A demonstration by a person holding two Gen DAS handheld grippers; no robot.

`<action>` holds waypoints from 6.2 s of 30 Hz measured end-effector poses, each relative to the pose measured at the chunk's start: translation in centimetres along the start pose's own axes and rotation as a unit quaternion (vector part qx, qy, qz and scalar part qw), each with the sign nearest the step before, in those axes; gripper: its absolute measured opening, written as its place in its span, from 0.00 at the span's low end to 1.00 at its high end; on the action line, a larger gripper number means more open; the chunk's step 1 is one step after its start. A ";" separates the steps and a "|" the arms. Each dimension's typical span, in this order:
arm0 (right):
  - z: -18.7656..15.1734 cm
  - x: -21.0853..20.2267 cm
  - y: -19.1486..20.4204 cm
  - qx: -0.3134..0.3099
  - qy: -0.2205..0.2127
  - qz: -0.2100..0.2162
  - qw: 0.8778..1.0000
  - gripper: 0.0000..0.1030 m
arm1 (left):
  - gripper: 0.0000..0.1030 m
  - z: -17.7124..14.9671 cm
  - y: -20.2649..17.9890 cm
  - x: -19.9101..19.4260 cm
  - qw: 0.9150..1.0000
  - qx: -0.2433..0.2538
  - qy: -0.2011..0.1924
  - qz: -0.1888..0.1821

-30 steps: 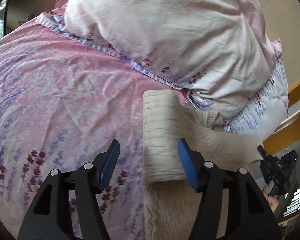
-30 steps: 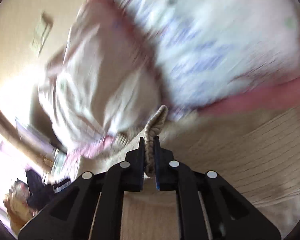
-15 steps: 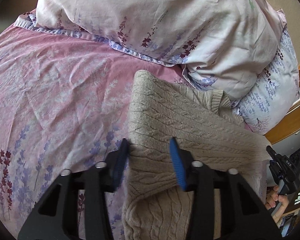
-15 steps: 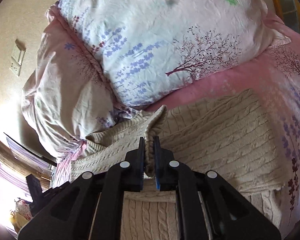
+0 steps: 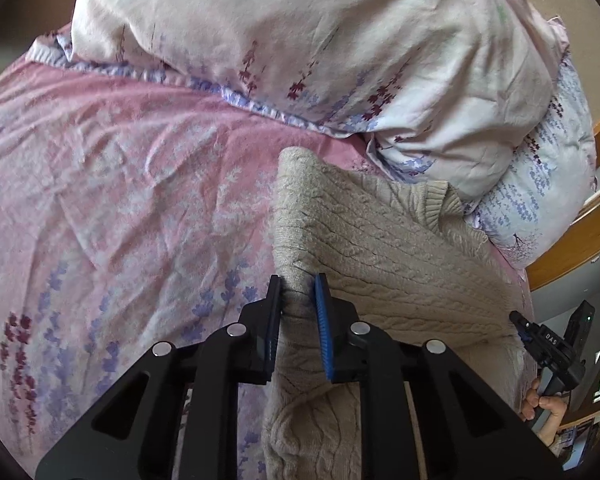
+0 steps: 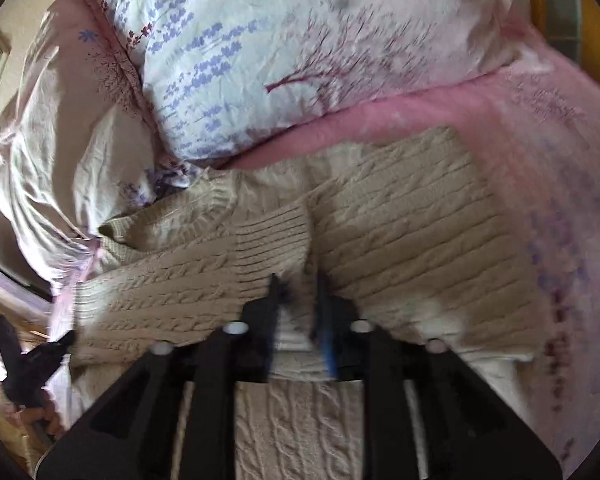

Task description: Fold small clothes

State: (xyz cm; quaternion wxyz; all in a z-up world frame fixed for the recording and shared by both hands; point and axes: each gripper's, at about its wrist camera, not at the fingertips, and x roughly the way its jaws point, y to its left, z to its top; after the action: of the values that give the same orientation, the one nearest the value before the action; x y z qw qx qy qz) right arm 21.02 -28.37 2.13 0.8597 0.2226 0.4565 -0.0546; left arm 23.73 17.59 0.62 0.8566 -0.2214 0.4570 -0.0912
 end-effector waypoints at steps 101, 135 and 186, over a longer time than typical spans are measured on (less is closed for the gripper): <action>-0.3 -13.1 1.0 -0.096 -0.205 0.102 0.969 0.07 | 0.06 3.5 -7.2 -6.3 0.987 0.019 -0.100 -0.123; 7.0 0.3 -2.6 0.011 -0.066 0.018 0.998 0.07 | 0.06 6.1 -6.1 2.5 0.993 -0.021 -0.046 -0.103; -2.0 -1.1 4.4 -0.092 0.029 0.096 0.991 0.63 | 0.57 -0.8 -10.2 5.1 0.976 0.014 0.092 -0.199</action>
State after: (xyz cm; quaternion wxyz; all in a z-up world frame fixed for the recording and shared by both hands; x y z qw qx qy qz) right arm 20.21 -23.69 3.50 0.8641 0.1869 0.4610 0.0767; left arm 26.38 6.52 1.15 0.7787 -0.2863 0.4790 -0.2867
